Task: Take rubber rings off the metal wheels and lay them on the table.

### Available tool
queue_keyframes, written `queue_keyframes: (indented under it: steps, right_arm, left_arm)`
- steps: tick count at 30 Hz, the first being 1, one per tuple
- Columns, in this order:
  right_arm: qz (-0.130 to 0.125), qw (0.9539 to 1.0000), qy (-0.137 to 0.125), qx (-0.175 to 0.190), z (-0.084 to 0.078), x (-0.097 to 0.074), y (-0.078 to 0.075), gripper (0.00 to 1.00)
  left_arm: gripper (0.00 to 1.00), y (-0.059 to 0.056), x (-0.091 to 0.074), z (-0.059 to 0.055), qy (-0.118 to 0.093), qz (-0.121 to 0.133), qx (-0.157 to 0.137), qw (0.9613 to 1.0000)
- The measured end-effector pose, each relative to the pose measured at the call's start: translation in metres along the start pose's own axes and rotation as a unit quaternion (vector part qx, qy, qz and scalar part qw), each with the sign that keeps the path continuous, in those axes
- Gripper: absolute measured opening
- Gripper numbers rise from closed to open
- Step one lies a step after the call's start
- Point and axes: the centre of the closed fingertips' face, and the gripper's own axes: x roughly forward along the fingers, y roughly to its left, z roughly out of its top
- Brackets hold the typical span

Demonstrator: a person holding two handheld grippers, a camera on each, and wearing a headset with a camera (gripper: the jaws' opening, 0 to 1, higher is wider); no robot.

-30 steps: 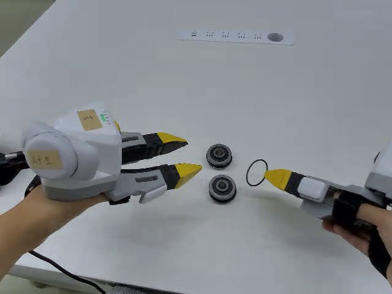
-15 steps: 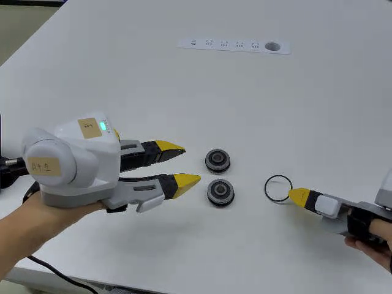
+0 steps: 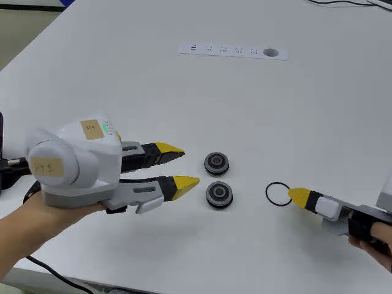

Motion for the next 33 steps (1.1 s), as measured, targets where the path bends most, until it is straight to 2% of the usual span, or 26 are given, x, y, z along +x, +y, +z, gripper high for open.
queue_keyframes:
  steps: [5, 8, 13, 15, 19, 28, 33]
  right_arm:
    - [0.031, 0.9995, -0.002, -0.01, 0.001, 0.002, 0.012, 0.19]
    - [0.062, 0.9978, 0.0, -0.024, 0.0, 0.004, 0.027, 0.25]
    - [0.102, 0.9935, 0.001, -0.05, 0.0, 0.008, 0.048, 0.35]
    - [0.116, 0.9911, 0.003, -0.066, -0.001, 0.01, 0.054, 0.35]
    - [0.13, 0.9872, 0.017, -0.091, -0.006, 0.013, 0.059, 0.38]
    - [0.157, 0.9835, 0.034, -0.083, -0.017, 0.014, 0.067, 0.38]
    - [0.161, 0.9829, 0.04, -0.08, -0.021, 0.016, 0.068, 0.37]
  left_arm:
    - [0.3, -0.004, 0.012, -0.003, 0.013, -0.017, 0.01, 0.9997]
    - [0.3, -0.007, 0.022, -0.007, 0.024, -0.029, 0.019, 0.9991]
    - [0.29, -0.015, 0.038, -0.015, 0.044, -0.054, 0.029, 0.9972]
    - [0.25, -0.018, 0.043, -0.019, 0.053, -0.063, 0.039, 0.9958]
    - [0.27, -0.021, 0.048, -0.023, 0.06, -0.073, 0.038, 0.9948]
    - [0.22, -0.028, 0.052, -0.033, 0.076, -0.088, 0.043, 0.9923]
    - [0.22, -0.028, 0.053, -0.037, 0.08, -0.091, 0.041, 0.9918]
